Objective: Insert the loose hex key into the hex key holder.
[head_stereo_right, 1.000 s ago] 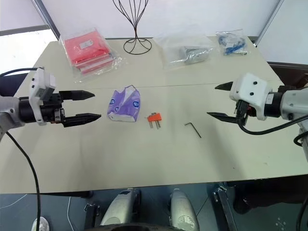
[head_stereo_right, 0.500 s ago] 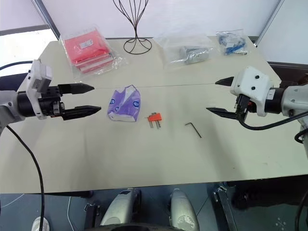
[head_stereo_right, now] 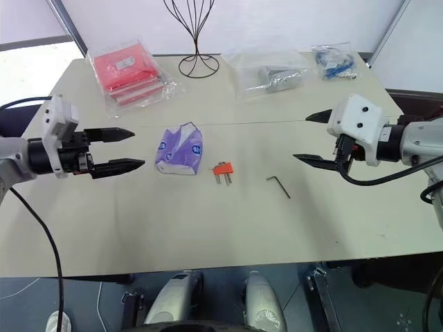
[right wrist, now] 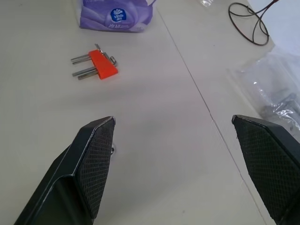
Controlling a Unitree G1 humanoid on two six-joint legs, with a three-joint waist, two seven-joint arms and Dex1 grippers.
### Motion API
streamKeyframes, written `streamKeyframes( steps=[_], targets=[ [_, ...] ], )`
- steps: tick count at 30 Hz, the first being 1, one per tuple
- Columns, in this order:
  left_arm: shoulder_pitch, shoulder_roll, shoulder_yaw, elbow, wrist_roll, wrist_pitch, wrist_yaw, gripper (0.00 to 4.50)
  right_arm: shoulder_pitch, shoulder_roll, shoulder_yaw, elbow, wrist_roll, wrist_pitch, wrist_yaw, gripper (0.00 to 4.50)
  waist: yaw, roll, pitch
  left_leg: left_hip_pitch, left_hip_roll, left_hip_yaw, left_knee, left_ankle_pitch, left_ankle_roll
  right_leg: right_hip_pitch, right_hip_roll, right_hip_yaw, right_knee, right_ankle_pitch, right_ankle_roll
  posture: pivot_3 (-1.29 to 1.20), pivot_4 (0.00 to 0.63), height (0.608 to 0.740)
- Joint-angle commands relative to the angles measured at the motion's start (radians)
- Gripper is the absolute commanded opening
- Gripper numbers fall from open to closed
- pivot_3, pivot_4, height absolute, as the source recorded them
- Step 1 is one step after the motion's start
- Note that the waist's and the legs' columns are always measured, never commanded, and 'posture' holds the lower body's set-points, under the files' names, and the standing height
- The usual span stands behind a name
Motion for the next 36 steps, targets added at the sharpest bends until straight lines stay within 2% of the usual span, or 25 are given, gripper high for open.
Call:
streamKeyframes(
  steps=[1, 9, 14, 18, 23, 31, 36],
  targets=[
    [0.011, 0.018, 0.002, -0.024, 0.026, -0.042, -0.016, 4.37, -0.03, -0.001, -0.014, -0.027, 0.015, 0.007, -0.009, 4.15, 0.0, 0.0, 0.0, 0.0, 0.0, 0.0, 0.0, 0.0, 0.0, 0.0, 0.0, 0.0, 0.0, 0.0, 0.0, 0.0, 0.15, 0.74],
    [-0.007, -0.01, -0.026, 0.001, 0.05, -0.03, 0.014, 4.37, -0.038, 0.005, -0.006, -0.033, 0.021, 0.017, -0.017, 4.15, 0.002, 0.0, 0.0, 0.0, 0.0, 0.0, 0.001, 0.0, 0.0, 0.0, 0.0, 0.0, 0.0, 0.0, 0.0, 0.0, 0.15, 0.74],
    [-0.002, -0.018, -0.101, 0.035, 0.139, -0.135, -0.013, 4.37, -0.044, 0.009, -0.002, -0.033, 0.021, 0.019, -0.021, 4.15, 0.001, 0.0, 0.0, 0.0, 0.0, 0.0, 0.001, 0.0, 0.0, 0.0, 0.0, 0.0, 0.0, 0.0, 0.0, 0.0, 0.15, 0.74],
    [-0.027, -0.049, -0.174, 0.13, 0.226, -0.243, -0.036, 4.37, -0.049, 0.015, 0.008, -0.033, 0.019, 0.017, -0.026, 4.15, 0.001, 0.0, 0.0, 0.0, 0.0, 0.0, 0.001, 0.0, 0.0, 0.0, 0.001, 0.0, 0.001, 0.0, 0.0, 0.0, 0.15, 0.74],
    [-0.13, -0.154, -0.265, 0.355, 0.346, -0.367, -0.021, 4.37, -0.048, 0.029, 0.011, -0.05, 0.021, 0.023, -0.039, 4.15, 0.004, 0.0, 0.0, -0.002, 0.0, 0.001, 0.005, 0.0, 0.0, 0.0, 0.001, -0.002, 0.003, 0.0, 0.0, 0.0, 0.15, 0.74],
    [-0.244, -0.289, -0.334, 0.628, 0.491, -0.579, -0.001, 4.37, -0.031, 0.035, -0.009, -0.082, 0.023, 0.044, -0.062, 4.15, 0.003, 0.0, 0.0, -0.007, -0.001, 0.001, 0.009, 0.0, 0.001, -0.004, 0.001, -0.002, 0.005, 0.001, 0.002, 0.0, 0.15, 0.74],
    [-0.285, -0.344, -0.348, 0.737, 0.535, -0.662, 0.0, 4.37, -0.023, 0.036, -0.018, -0.097, 0.022, 0.054, -0.076, 4.15, 0.003, 0.0, 0.0, -0.008, -0.001, 0.0, 0.01, 0.0, 0.001, -0.004, 0.001, -0.002, 0.006, 0.001, 0.003, 0.0, 0.15, 0.74]
  ],
)
